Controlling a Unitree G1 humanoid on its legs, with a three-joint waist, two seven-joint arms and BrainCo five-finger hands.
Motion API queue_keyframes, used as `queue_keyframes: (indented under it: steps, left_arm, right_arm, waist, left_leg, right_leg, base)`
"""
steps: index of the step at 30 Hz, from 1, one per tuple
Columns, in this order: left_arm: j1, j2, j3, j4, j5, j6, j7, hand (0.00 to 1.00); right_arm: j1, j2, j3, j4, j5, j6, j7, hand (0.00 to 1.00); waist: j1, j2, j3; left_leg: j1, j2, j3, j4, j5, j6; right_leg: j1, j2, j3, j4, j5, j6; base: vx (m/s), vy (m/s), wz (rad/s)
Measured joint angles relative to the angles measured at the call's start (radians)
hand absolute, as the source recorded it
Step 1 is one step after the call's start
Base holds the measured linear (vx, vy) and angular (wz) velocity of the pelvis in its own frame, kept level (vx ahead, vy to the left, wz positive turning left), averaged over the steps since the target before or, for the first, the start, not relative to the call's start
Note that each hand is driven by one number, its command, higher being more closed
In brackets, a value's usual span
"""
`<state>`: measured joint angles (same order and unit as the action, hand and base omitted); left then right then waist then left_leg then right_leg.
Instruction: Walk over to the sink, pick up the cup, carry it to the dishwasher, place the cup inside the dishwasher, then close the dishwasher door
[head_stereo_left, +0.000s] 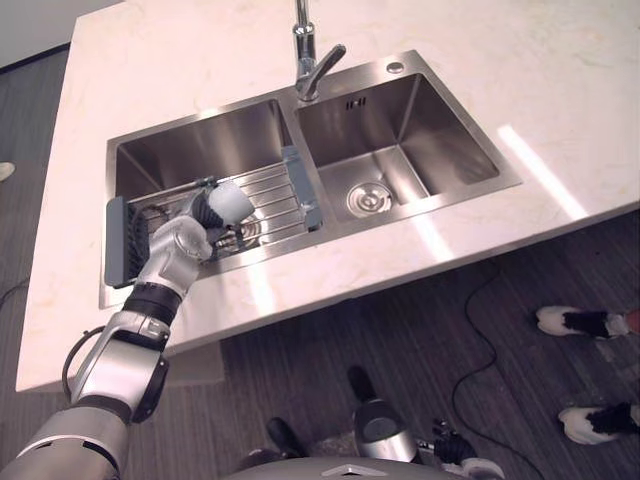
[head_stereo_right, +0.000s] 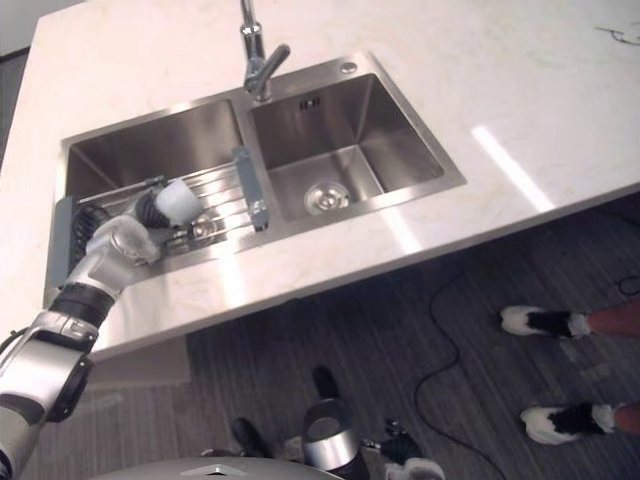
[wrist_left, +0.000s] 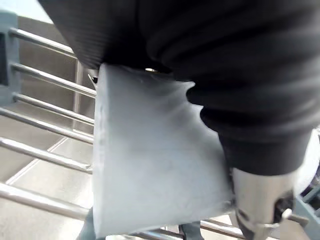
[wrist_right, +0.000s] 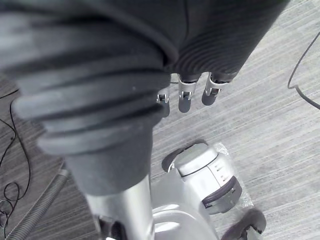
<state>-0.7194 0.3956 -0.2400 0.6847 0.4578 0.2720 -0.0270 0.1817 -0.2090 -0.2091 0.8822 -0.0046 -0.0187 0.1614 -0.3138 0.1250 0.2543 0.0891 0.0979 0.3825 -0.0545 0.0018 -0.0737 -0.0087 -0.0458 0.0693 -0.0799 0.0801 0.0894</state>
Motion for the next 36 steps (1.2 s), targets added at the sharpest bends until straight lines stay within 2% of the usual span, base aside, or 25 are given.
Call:
queue_keyframes:
  steps: [3,9,14,17,21,23,25,26,27,28,30,31,32,34,36]
  left_arm:
    - [0.016,0.001,0.002,-0.016,-0.067,-0.025,0.028,1.00]
    - [0.101,0.009,0.006,-0.149,-0.217,-0.058,0.123,1.00]
    - [0.212,-0.028,0.007,-0.260,-0.290,-0.081,0.178,1.00]
    - [0.261,-0.046,0.026,-0.319,-0.320,-0.099,0.202,1.00]
    - [0.333,-0.075,0.096,-0.442,-0.425,-0.154,0.241,1.00]
    - [0.375,-0.101,0.137,-0.529,-0.473,-0.193,0.255,1.00]
    - [0.437,-0.134,0.179,-0.641,-0.495,-0.295,0.315,1.00]
    - [0.450,-0.143,0.189,-0.666,-0.496,-0.318,0.327,1.00]
    - [0.474,-0.154,0.207,-0.706,-0.501,-0.378,0.359,1.00]
    - [0.486,-0.158,0.213,-0.722,-0.504,-0.405,0.371,1.00]
    - [0.538,-0.185,0.247,-0.784,-0.528,-0.505,0.405,1.00]
    - [0.552,-0.188,0.250,-0.799,-0.534,-0.528,0.414,1.00]
    - [0.591,-0.193,0.264,-0.829,-0.535,-0.581,0.421,1.00]
    - [0.628,-0.194,0.279,-0.844,-0.530,-0.630,0.431,1.00]
    - [0.643,-0.195,0.282,-0.855,-0.532,-0.652,0.438,1.00]
  right_arm:
    - [0.000,0.005,0.001,0.000,-0.002,-0.002,-0.001,0.00]
    - [0.007,0.013,-0.001,0.013,-0.001,-0.025,-0.029,0.00]
    - [0.018,0.024,-0.008,0.038,0.002,-0.035,-0.040,0.00]
    - [0.041,0.031,-0.011,0.039,0.002,-0.041,-0.043,0.00]
    - [0.065,0.043,-0.039,0.042,0.003,-0.045,-0.044,0.00]
    - [0.079,0.048,-0.047,0.043,0.014,-0.045,-0.044,0.00]
    - [0.094,0.056,-0.050,0.053,0.042,-0.050,-0.044,0.00]
    - [0.096,0.057,-0.052,0.061,0.048,-0.053,-0.045,0.00]
    - [0.097,0.060,-0.063,0.079,0.050,-0.064,-0.045,0.00]
    - [0.100,0.065,-0.075,0.080,0.052,-0.066,-0.046,0.00]
    - [0.118,0.074,-0.090,0.080,0.065,-0.073,-0.046,0.00]
    - [0.123,0.074,-0.090,0.080,0.073,-0.076,-0.045,0.00]
    - [0.130,0.076,-0.090,0.087,0.085,-0.086,-0.045,0.00]
    - [0.132,0.078,-0.091,0.088,0.090,-0.088,-0.046,0.00]
    - [0.128,0.087,-0.092,0.087,0.087,-0.103,-0.062,0.00]
  waist:
    - [0.009,-0.013,-0.011]
    - [0.016,-0.014,-0.012]
    - [0.042,-0.020,-0.023]
    - [0.070,-0.030,-0.045]
    - [0.087,-0.033,-0.077]
    - [0.102,-0.037,-0.087]
    - [0.120,-0.044,-0.100]
    - [0.124,-0.045,-0.103]
    - [0.131,-0.048,-0.110]
    - [0.133,-0.049,-0.113]
    - [0.143,-0.053,-0.128]
    - [0.150,-0.054,-0.132]
    - [0.161,-0.059,-0.137]
    - [0.173,-0.066,-0.149]
    - [0.183,-0.075,-0.159]
  left_leg:
    - [0.002,0.000,-0.004,-0.001,0.000,0.000]
    - [0.004,0.000,-0.029,0.000,0.000,0.001]
    - [0.014,-0.001,-0.053,0.001,0.005,0.002]
    - [0.014,-0.001,-0.059,-0.002,0.010,0.002]
    - [0.014,-0.005,-0.079,-0.018,0.019,0.002]
    - [0.014,-0.006,-0.082,-0.022,0.023,0.006]
    - [0.014,-0.008,-0.086,-0.022,0.025,0.009]
    - [0.015,-0.009,-0.087,-0.022,0.025,0.009]
    - [0.018,-0.010,-0.090,-0.022,0.026,0.010]
    - [0.019,-0.011,-0.094,-0.022,0.026,0.010]
    - [0.020,-0.015,-0.111,-0.022,0.026,0.012]
    - [0.021,-0.015,-0.111,-0.022,0.026,0.013]
    - [0.028,-0.016,-0.111,-0.022,0.026,0.013]
    - [0.032,-0.017,-0.111,-0.023,0.024,0.012]
    - [0.032,-0.018,-0.114,-0.023,0.023,0.009]
  right_leg:
    - [0.004,0.000,-0.004,0.000,0.000,0.000]
    - [0.025,-0.002,-0.033,0.000,-0.002,0.003]
    - [0.048,-0.004,-0.056,0.000,-0.003,0.002]
    - [0.046,-0.005,-0.062,0.000,-0.003,0.000]
    - [0.048,-0.013,-0.082,0.000,-0.004,0.000]
    - [0.049,-0.016,-0.085,0.000,-0.004,0.000]
    - [0.051,-0.018,-0.088,0.000,-0.004,0.000]
    - [0.052,-0.019,-0.089,0.000,-0.005,0.000]
    - [0.057,-0.020,-0.092,0.000,-0.005,0.001]
    - [0.061,-0.020,-0.095,-0.001,-0.006,0.002]
    - [0.071,-0.022,-0.113,-0.005,-0.010,0.004]
    - [0.072,-0.023,-0.113,-0.007,-0.010,0.004]
    - [0.080,-0.024,-0.114,-0.007,-0.011,0.004]
    - [0.084,-0.025,-0.115,-0.007,-0.012,0.004]
    - [0.086,-0.029,-0.119,-0.007,-0.016,0.004]
  base:
    - [0.00,-0.013,0.08]
    - [0.00,-0.018,0.12]
    - [-0.04,-0.016,0.13]
    - [-0.07,-0.016,0.07]
    - [-0.05,-0.003,0.13]
    - [-0.02,0.006,0.09]
    - [0.00,-0.002,0.02]
    - [-0.01,-0.005,0.06]
    - [-0.01,-0.006,0.07]
    - [-0.01,-0.015,0.18]
    - [-0.02,-0.017,0.20]
    - [-0.04,-0.010,0.08]
    - [-0.05,-0.005,0.01]
    - [-0.05,-0.006,0.01]
    - [-0.05,-0.003,0.07]
